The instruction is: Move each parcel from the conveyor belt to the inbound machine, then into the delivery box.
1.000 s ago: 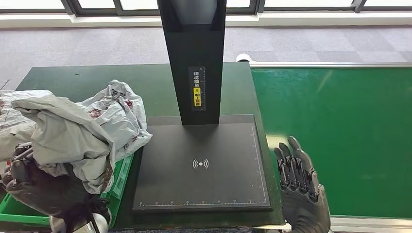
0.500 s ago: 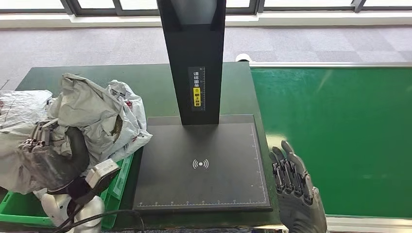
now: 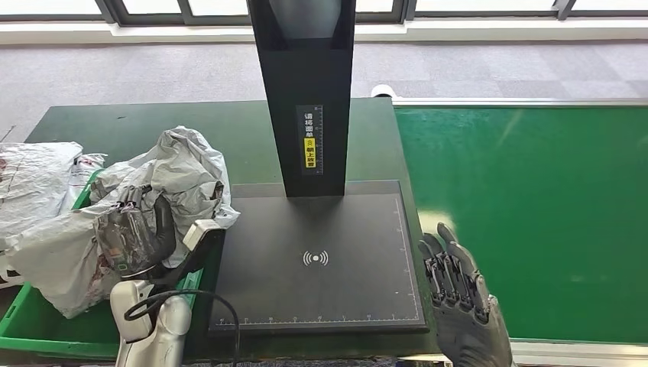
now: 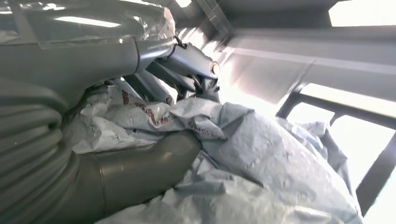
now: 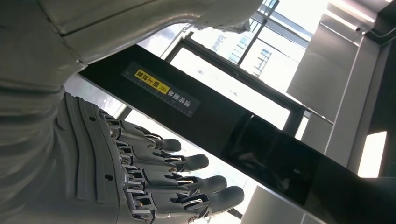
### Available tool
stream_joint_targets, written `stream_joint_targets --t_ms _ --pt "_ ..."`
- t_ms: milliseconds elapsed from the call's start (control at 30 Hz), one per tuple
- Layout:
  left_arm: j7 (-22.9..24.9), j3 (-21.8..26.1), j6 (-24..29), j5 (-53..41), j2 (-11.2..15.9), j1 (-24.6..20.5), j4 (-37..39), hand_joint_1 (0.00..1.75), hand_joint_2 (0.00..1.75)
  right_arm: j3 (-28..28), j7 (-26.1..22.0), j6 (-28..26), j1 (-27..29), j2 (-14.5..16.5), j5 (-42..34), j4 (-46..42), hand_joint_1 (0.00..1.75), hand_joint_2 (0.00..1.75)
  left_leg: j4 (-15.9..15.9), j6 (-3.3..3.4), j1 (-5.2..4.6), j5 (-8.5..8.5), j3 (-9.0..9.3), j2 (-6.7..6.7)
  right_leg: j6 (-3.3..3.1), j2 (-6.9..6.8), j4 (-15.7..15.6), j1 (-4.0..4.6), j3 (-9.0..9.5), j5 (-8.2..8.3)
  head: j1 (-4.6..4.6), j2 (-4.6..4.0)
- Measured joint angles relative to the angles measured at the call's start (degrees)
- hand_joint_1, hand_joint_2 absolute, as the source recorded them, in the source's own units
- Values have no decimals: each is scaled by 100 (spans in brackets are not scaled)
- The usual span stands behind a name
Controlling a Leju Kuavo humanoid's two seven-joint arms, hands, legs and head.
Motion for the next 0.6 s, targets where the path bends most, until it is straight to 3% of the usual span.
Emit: stream_joint_targets --t_ms 67,100,167,200,233,300,467,600 --pt "360 3 1 -121 87 -168 396 171 175 -2 0 30 -2 0 -3 0 0 175 0 -2 0 1 1 0 -1 -1 0 0 1 1 1 0" --pt "556 4 1 -187 147 -242 605 137 175 -4 0 44 -2 0 -5 0 0 175 0 -3 0 3 2 0 -2 0 0 1 0 2 1 0" --pt "947 3 1 -289 271 -398 1003 50 175 -11 1 72 -2 0 -16 0 0 175 -1 -6 0 5 6 -1 -5 0 0 0 3 4 1 0" --pt "1079 3 0 -316 321 -477 1162 10 131 -14 1 84 -2 0 -25 0 0 175 -3 -6 0 6 11 -4 -5 -2 0 -2 9 3 1 0" --pt "1167 2 0 -329 362 -555 1299 0 87 -17 2 93 -4 0 -33 0 0 175 -7 -5 -1 6 16 -9 -4 -5 0 -5 17 1 1 0" --pt "1246 9 0 -339 422 -680 1507 0 0 -21 2 111 -9 0 -52 1 0 175 -16 -4 -7 1 13 -16 -5 -12 0 -12 37 -8 1 0" --pt "1182 188 0 -116 519 -819 1786 0 0 -25 2 109 -13 0 -90 7 0 175 -25 -7 -14 -14 25 -12 -12 -12 0 -15 68 -31 1 0" --pt "648 449 0 519 522 -845 1864 0 0 -26 2 51 -19 -2 -117 9 0 175 -26 -9 -13 6 60 -26 -12 -20 1 -14 65 -24 1 0"
